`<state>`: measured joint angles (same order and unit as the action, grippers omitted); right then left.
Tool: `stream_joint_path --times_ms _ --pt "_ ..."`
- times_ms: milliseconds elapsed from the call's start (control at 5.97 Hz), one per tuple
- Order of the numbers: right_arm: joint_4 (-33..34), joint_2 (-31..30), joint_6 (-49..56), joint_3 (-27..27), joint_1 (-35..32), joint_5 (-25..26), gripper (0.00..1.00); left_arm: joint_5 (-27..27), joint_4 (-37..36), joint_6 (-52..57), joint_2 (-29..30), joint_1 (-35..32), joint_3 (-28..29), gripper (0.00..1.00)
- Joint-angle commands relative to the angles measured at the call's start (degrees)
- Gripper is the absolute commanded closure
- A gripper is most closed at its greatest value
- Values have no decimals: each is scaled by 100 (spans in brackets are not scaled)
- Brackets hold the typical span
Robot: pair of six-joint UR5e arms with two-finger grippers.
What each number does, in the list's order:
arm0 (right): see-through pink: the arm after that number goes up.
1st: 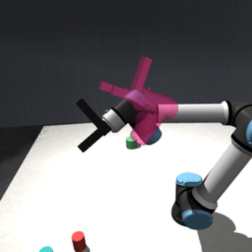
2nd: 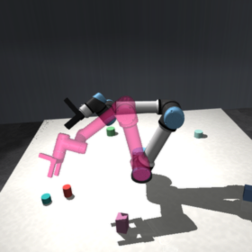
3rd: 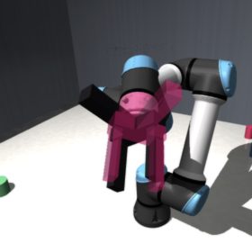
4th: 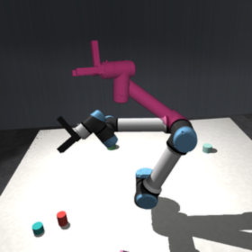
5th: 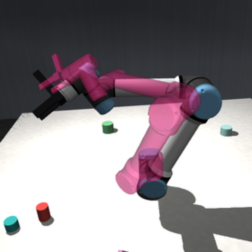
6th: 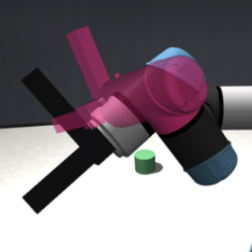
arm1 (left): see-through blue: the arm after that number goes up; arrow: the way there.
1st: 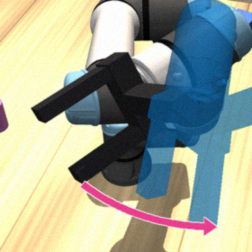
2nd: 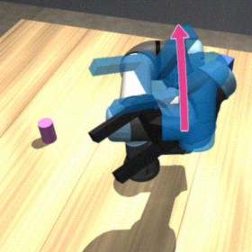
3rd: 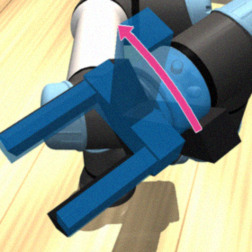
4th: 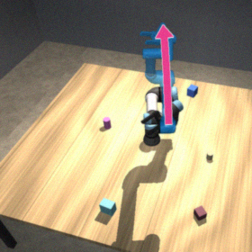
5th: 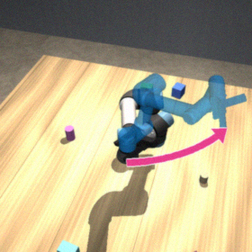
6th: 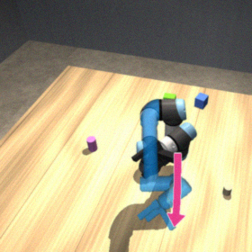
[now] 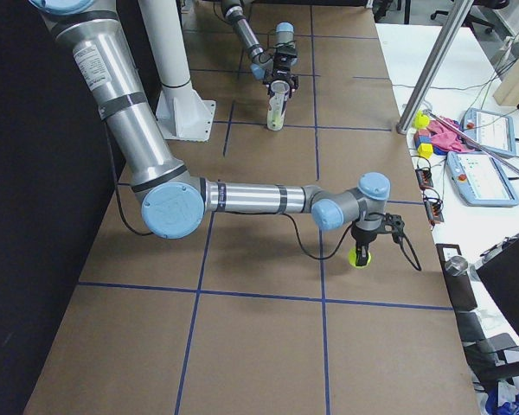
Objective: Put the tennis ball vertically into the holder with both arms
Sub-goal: 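Carry the second ball with the right gripper over the can opening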
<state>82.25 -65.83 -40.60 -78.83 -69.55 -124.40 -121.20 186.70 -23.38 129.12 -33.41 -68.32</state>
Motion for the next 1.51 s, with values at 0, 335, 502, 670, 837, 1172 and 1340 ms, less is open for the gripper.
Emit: stream_joint_path --times_ms 0,335,502,670,837,1172,1340 --pt "1954 61 -1984 -2477 1017 -155 100 0 -2 -9 -1 -17 -6 1" --pt "2067 978 -4323 -3251 2212 -155 98 -9 -2 0 8 -17 -6 1" --pt "2058 1507 -4716 -3235 2566 -146 97 0 -2 0 8 -17 3 1" --pt "2023 1869 -4937 -3226 2752 -146 96 0 -10 0 8 -17 3 1" --pt "2014 2098 -5070 -3192 2815 -129 95 0 -37 0 8 -17 -6 1" --pt "1979 2206 -5089 -2920 2946 -102 92 0 -37 0 8 -17 -6 1" --pt "1979 2232 -5080 -2814 3026 -85 92 -9 -37 0 8 -17 -6 1"
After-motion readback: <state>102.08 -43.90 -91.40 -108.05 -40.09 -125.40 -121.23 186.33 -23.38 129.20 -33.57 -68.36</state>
